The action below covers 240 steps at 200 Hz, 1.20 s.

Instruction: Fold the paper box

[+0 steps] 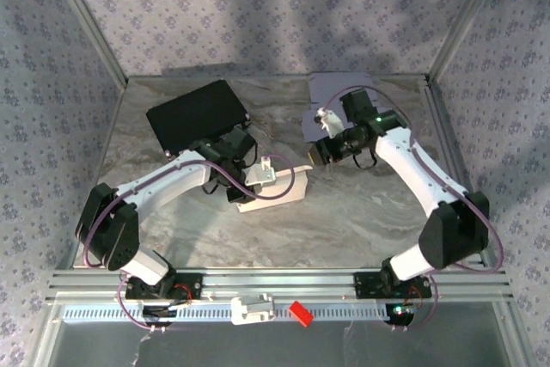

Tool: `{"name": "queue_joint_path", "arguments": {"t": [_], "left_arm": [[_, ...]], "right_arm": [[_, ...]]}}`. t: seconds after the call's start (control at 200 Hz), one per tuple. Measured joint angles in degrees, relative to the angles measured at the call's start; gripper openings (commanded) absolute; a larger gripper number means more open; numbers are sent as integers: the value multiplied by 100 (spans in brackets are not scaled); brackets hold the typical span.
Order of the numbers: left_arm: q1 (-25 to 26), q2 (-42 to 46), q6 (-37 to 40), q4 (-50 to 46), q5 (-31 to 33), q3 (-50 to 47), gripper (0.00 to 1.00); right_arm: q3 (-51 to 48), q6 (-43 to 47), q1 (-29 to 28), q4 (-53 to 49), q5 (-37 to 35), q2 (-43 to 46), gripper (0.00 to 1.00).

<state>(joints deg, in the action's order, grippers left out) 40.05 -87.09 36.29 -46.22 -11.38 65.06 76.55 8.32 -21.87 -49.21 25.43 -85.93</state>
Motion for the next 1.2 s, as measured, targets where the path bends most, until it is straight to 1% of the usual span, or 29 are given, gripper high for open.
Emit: {"name": "queue_joint_path", "arguments": {"t": [0.205,0.39,0.57,0.755,0.845,0.959,1.199], "left_arm": [[-107,-2,227,-101,-146,0,24],[-105,-2,297,-151,-195,0,24],[-107,-2,319,-157,-197,0,25],[-107,-2,317,-157,-197,0,25],[-107,-2,315,-157,-197,0,25],[-107,-2,315,-157,-197,0,25],[-107,-2,313,-157,-197,0,25]], "right_arm": [[214,846,-262,-319,149,-289,45],[243,1215,-378,-461,118,-407,45],[289,1342,-433,-549,103,-487,44],[289,1381,-485,-579,-59,-487,39],[289,1384,-527,-588,-173,-490,33],[289,1381,-562,-590,-293,-494,30],[289,1381,-595,-590,-367,-516,29]]}}
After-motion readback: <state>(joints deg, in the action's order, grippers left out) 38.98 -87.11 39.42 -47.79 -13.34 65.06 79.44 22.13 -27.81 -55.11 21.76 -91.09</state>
